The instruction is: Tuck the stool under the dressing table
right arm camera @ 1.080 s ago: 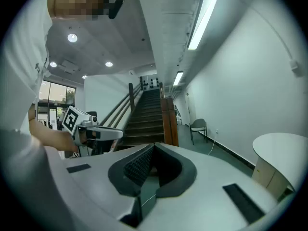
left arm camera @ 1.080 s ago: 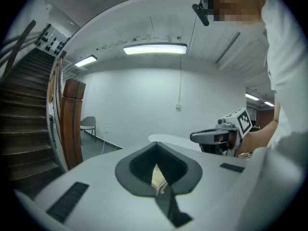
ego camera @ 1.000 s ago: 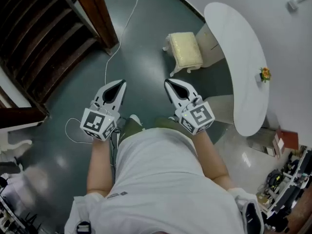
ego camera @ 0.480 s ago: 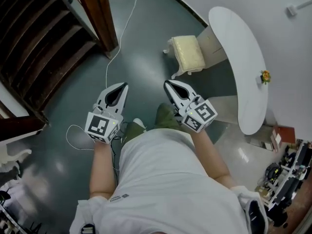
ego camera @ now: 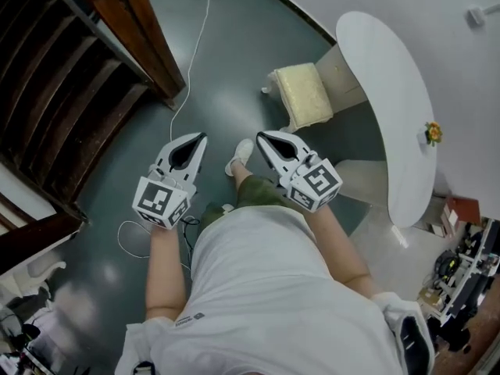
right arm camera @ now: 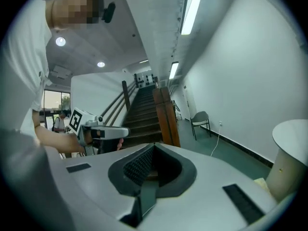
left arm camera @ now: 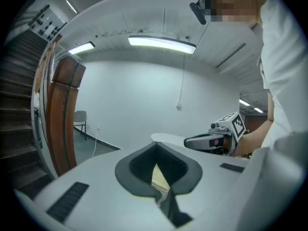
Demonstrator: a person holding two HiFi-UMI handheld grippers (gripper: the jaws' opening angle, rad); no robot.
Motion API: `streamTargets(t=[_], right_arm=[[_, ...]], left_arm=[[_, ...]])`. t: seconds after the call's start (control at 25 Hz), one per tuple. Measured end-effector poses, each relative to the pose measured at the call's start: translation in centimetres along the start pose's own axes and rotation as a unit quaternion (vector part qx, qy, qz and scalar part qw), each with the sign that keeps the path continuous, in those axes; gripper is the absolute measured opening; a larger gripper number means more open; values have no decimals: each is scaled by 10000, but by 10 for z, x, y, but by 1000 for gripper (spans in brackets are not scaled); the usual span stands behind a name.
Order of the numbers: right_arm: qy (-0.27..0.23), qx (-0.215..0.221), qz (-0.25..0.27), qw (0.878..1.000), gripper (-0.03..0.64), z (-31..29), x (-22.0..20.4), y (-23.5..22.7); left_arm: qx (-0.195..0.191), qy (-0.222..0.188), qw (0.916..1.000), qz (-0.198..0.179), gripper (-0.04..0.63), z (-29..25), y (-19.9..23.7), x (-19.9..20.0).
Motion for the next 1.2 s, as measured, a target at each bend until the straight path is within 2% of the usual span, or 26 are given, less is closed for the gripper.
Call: streamTargets(t=[0.24, 0.4, 0.56, 0.68, 0.96, 1.2], right_arm=[[52, -152, -170, 9997, 9, -28, 29, -89], [-90, -327, -134, 9993, 9, -35, 47, -142], [-341, -569, -229, 9975, 9, -24, 61, -185], [-452, -833, -350, 9949, 11, -15, 63, -208], [-622, -1643, -690, 9820, 11, 10, 60, -249], [-717, -2554, -1095, 9579, 11, 20, 50, -287]], left_arm=[[-391, 186, 9986, -302, 0, -106, 34, 40], [-621, 171, 9978, -182, 0, -174, 53, 59], [-707, 247, 9964, -407, 0, -231, 55, 71], [-951, 373, 9931, -568, -2, -265, 52, 78], [-1716, 883, 9798, -532, 0, -335, 43, 82], [-2487, 1232, 9585, -649, 0, -410, 51, 78]])
Point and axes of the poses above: the fingertips, and each gripper's own axes: z backward along the fingers, y to its left, x out of its top, the point moved 8 cm from there along z, backward along the fingers, and after that the axes turned 7 degrees about x, right-handed, at the moved point
